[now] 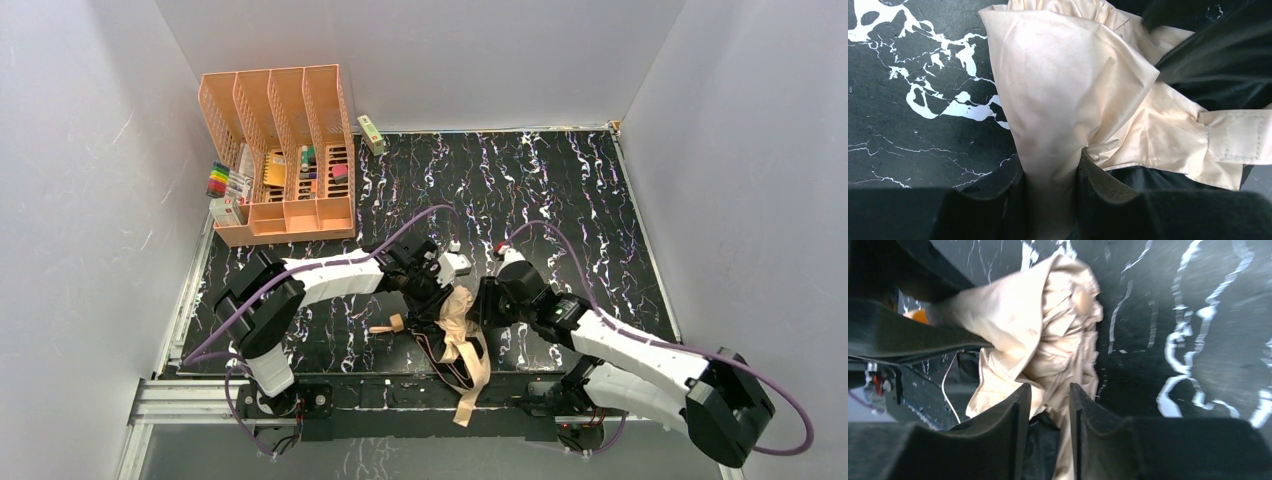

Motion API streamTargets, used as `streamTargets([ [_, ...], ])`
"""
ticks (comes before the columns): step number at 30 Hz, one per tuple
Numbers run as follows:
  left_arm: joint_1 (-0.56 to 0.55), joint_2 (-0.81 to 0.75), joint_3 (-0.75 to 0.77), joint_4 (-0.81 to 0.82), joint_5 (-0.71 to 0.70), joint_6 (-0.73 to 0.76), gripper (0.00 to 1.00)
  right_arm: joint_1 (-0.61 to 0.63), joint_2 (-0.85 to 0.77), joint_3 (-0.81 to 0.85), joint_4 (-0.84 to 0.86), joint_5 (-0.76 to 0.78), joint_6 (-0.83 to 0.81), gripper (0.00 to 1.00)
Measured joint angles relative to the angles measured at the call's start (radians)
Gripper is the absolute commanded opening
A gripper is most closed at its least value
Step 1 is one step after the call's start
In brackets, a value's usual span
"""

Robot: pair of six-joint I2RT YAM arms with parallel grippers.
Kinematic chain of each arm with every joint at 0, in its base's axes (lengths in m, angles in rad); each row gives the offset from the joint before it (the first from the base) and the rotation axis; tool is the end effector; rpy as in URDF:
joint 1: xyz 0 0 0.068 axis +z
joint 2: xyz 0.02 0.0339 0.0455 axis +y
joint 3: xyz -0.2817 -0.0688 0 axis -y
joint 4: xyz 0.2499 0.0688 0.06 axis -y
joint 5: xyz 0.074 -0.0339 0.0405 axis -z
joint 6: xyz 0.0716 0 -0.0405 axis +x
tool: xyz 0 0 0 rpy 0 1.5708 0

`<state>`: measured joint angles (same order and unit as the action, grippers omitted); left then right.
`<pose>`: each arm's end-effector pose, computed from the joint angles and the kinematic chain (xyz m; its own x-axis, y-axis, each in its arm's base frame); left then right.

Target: Put away the umbrella

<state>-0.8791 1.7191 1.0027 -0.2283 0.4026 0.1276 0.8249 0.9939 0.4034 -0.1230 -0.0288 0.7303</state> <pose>0.2153 -0.3040 0.1599 -0.4039 0.6712 -0.6216 0.9139 0.3273 -0.2403 0.1460 0.1611 0.1650 -0.8305 0.0837 -0.5507 -0.2617 0.8141 0.5184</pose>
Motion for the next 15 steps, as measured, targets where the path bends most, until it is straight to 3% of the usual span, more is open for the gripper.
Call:
streamTargets([
  [6, -0.012, -0.003, 0.005, -0.014, -0.041, 0.010, 0.00, -0.063, -0.087, 0.112, -0.172, 0.145, -0.072, 0.48],
  [10, -0.025, -0.021, -0.006, 0.000, -0.082, 0.044, 0.00, -0.087, -0.080, 0.145, -0.171, 0.224, -0.150, 0.48],
  [15, -0.033, -0.094, -0.088, 0.071, -0.137, 0.130, 0.00, -0.105, -0.048, 0.164, -0.148, 0.247, -0.291, 0.60],
])
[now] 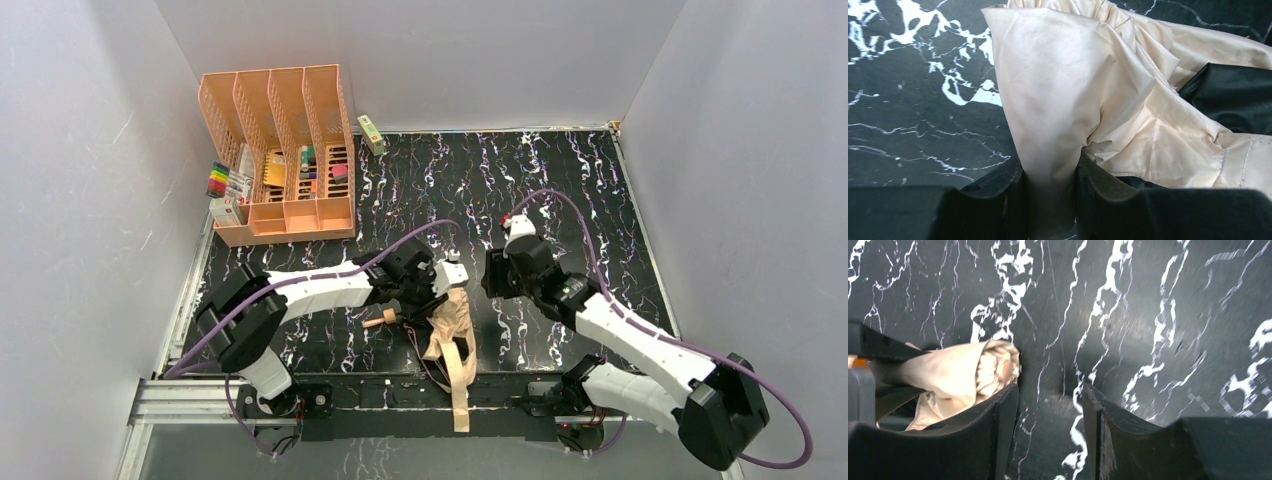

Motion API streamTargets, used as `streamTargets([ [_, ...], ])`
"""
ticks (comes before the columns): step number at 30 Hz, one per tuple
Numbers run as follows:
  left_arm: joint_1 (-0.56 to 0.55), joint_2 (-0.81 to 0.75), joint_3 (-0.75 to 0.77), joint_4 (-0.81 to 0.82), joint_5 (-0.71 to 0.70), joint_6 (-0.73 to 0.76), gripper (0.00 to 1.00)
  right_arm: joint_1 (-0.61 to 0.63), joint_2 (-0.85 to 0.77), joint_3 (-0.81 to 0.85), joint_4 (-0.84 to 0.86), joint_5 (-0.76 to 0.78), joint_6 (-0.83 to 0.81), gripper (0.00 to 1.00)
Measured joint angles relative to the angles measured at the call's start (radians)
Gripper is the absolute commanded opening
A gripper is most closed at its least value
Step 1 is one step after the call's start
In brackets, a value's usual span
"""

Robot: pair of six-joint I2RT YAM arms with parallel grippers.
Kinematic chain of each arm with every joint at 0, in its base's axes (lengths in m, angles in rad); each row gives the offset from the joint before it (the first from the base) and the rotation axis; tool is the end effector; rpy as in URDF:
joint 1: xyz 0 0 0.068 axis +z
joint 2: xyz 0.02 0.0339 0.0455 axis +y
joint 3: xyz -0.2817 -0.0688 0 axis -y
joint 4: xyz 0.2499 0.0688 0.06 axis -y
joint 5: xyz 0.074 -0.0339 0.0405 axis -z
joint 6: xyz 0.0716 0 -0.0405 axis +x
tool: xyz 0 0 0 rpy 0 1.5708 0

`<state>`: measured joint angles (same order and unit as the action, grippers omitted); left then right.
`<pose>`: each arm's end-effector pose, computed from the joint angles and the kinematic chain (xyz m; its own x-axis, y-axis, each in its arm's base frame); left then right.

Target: Put away the umbrella

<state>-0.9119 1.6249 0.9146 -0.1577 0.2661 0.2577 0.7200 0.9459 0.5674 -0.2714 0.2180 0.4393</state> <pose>0.2033 -0.2932 0.1682 -0.2308 0.6997 -0.6761 0.9573 0.2875 -0.0293 0.1787 0.1362 0.2183 -0.6305 -0.0006 -0.7762 -0.2720 0.9368 0.2202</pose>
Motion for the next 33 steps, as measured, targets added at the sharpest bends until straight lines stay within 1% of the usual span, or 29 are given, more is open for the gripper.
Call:
streamTargets([
  [1, 0.000, -0.011, -0.010, 0.008, -0.011, 0.017, 0.00, -0.014, 0.024, 0.030, -0.019, -0.016, -0.029, 0.62],
  [2, 0.000, -0.020, -0.021, 0.020, -0.026, 0.040, 0.00, -0.029, 0.048, 0.056, -0.027, -0.031, -0.056, 0.68],
  [3, 0.000, -0.024, -0.027, 0.031, -0.039, 0.059, 0.00, -0.054, 0.075, 0.088, -0.026, -0.069, -0.093, 0.72],
  [6, 0.000, -0.029, -0.045, 0.080, -0.078, 0.117, 0.00, -0.111, 0.123, 0.126, 0.009, -0.200, -0.200, 0.77],
  [9, 0.000, -0.041, -0.080, 0.155, -0.115, 0.177, 0.00, -0.136, 0.172, 0.142, 0.012, -0.322, -0.288, 0.81],
  [14, 0.000, -0.093, -0.190, 0.319, -0.151, 0.277, 0.00, -0.146, 0.315, 0.198, 0.014, -0.553, -0.426, 0.82],
  [18, 0.000, -0.128, -0.253, 0.399, -0.154, 0.338, 0.00, -0.146, 0.388, 0.242, 0.019, -0.681, -0.499, 0.82],
  [26, 0.000, -0.135, -0.284, 0.451, -0.146, 0.405, 0.00, -0.151, 0.509, 0.345, 0.034, -0.821, -0.628, 0.81],
  [30, 0.000, -0.141, -0.290, 0.457, -0.143, 0.415, 0.00, -0.151, 0.587, 0.395, 0.006, -0.885, -0.686, 0.80],
  [33, 0.000, -0.143, -0.293, 0.462, -0.142, 0.417, 0.00, -0.151, 0.659, 0.437, -0.039, -0.930, -0.729, 0.84],
])
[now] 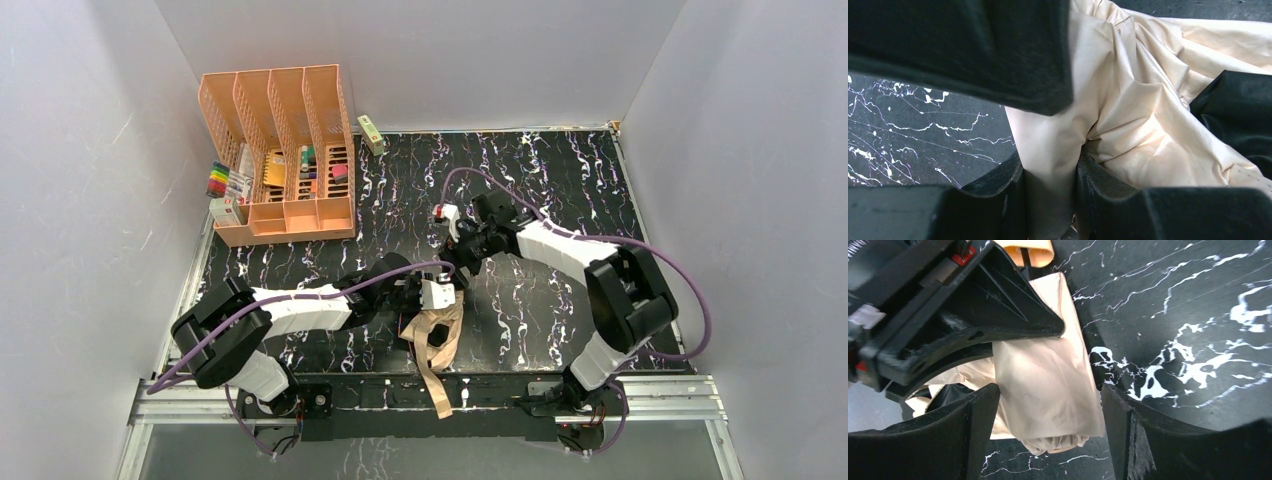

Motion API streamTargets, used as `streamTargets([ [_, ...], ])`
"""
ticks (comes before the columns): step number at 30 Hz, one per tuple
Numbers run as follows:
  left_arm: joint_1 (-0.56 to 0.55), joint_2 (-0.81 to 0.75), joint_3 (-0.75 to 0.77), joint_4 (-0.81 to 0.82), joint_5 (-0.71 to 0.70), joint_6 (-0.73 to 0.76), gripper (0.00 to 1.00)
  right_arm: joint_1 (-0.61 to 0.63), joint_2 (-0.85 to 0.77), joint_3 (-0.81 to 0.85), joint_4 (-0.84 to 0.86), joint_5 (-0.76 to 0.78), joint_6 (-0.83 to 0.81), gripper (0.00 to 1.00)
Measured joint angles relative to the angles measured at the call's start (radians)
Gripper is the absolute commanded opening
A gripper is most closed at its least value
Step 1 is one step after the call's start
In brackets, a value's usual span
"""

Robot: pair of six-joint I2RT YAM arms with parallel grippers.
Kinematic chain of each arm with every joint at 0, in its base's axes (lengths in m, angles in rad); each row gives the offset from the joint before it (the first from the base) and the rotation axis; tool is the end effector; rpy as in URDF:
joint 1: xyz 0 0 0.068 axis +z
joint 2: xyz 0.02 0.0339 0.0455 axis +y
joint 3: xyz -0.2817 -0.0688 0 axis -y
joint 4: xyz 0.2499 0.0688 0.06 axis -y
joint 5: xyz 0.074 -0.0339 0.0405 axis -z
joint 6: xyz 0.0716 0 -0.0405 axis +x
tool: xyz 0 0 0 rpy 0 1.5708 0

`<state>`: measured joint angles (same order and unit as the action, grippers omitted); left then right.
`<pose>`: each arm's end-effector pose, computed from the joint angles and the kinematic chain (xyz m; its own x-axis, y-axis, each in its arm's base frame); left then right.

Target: Put away the umbrella

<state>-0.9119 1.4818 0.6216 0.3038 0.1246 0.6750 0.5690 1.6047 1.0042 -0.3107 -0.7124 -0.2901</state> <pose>0.1929 -0.2637 0.1672 0.2782 0.6535 -0.7040 0.8650 0.1482 0.4794 0.2681 0.2270 0.2020 -0.4247 -0.5286 -0.7349 -0.9045 0.2823 0.3197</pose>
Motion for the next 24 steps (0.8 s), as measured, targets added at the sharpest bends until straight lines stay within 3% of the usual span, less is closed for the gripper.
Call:
streamTargets([
  [6, 0.000, 0.000, 0.000, 0.000, 0.002, 0.002, 0.00, 0.000, 0.112, 0.034, -0.093, -0.072, -0.071, 0.85],
  [9, 0.000, 0.000, 0.000, 0.000, 0.002, 0.003, 0.00, -0.002, 0.133, 0.034, -0.118, -0.089, -0.087, 0.80],
  [16, -0.001, 0.000, 0.000, 0.001, -0.002, -0.006, 0.00, -0.005, 0.178, 0.035, -0.138, -0.077, -0.088, 0.59],
  [19, -0.001, 0.000, 0.000, 0.000, -0.004, -0.016, 0.00, -0.005, 0.186, 0.036, -0.137, -0.072, -0.080, 0.42],
  [22, 0.000, 0.000, 0.000, 0.001, -0.010, -0.032, 0.19, -0.005, 0.186, 0.036, -0.135, -0.070, -0.077, 0.20],
  [24, 0.003, -0.001, 0.000, 0.000, -0.014, -0.039, 0.39, -0.003, 0.186, 0.036, -0.135, -0.071, -0.083, 0.06],
])
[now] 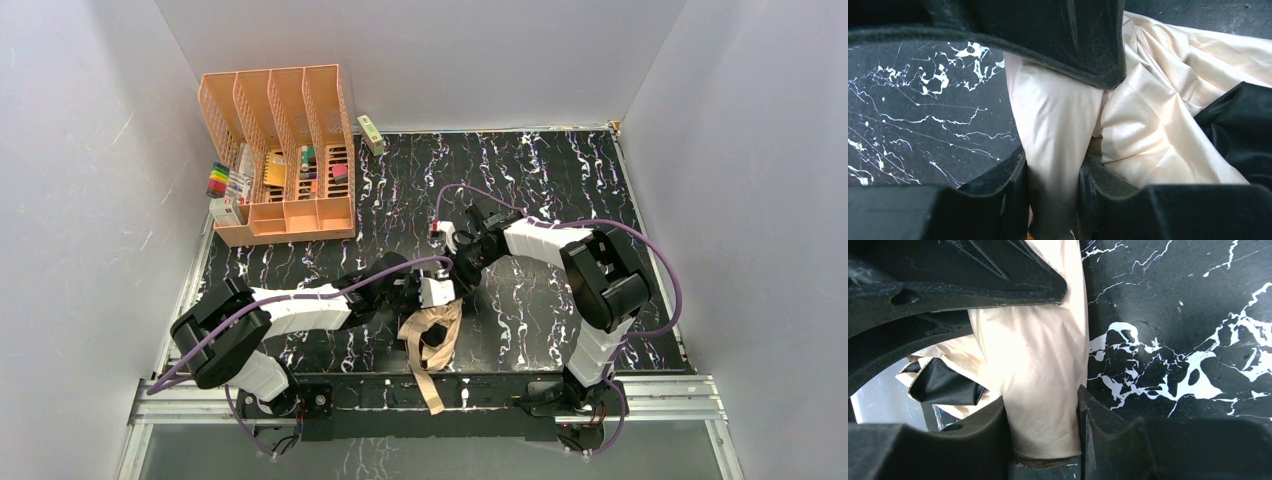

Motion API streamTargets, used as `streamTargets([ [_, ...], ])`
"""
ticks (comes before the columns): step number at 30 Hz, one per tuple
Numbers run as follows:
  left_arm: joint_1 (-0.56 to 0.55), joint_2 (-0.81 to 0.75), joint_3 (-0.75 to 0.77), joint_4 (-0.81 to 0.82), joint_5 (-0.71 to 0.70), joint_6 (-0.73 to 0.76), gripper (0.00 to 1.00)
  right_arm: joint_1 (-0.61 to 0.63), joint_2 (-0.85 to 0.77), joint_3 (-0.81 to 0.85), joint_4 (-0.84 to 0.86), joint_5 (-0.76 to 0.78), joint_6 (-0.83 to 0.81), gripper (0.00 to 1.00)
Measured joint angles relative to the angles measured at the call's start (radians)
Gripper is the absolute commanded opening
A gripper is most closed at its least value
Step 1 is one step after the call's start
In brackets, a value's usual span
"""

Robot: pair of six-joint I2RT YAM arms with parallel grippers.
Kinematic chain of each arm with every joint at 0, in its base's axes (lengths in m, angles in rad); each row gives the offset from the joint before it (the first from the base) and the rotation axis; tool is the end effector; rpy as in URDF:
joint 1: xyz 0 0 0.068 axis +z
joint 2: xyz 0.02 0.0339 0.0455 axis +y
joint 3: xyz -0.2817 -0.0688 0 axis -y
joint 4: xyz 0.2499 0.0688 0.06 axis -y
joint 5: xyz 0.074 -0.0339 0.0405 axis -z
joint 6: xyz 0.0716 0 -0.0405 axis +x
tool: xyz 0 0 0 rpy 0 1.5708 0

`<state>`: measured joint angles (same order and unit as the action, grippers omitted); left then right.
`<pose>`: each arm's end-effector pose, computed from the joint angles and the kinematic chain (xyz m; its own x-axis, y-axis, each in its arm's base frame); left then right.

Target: Put away the umbrella

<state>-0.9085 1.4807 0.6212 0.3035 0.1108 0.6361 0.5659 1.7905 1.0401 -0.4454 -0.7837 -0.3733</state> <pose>0.1946 -0.2624 0.1673 0.2388 0.6539 -0.7179 0.8697 0.1848 0.4576 0.2690 0.2307 0.1459 -0.5133 -0.6320 -0.5806 -0.8433 0.2457 0.4780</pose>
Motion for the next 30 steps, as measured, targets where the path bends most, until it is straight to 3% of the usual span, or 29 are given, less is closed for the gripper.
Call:
streamTargets([
  [3, 0.005, -0.011, 0.000, 0.004, -0.011, -0.026, 0.67, 0.004, 0.000, 0.000, 0.007, 0.036, 0.004, 0.00],
  [6, 0.017, -0.077, 0.000, 0.006, -0.025, -0.057, 0.86, 0.006, -0.003, 0.000, 0.009, 0.082, 0.005, 0.00],
  [14, 0.035, -0.304, 0.000, -0.073, -0.035, -0.128, 0.90, 0.040, -0.043, -0.026, 0.083, 0.219, 0.023, 0.00],
  [19, 0.105, -0.421, 0.000, -0.138, -0.044, -0.172, 0.90, 0.092, -0.094, -0.081, 0.161, 0.304, -0.004, 0.00],
  [30, 0.253, -0.451, 0.000, -0.232, 0.068, -0.194, 0.90, 0.169, -0.149, -0.156, 0.274, 0.379, -0.154, 0.08],
])
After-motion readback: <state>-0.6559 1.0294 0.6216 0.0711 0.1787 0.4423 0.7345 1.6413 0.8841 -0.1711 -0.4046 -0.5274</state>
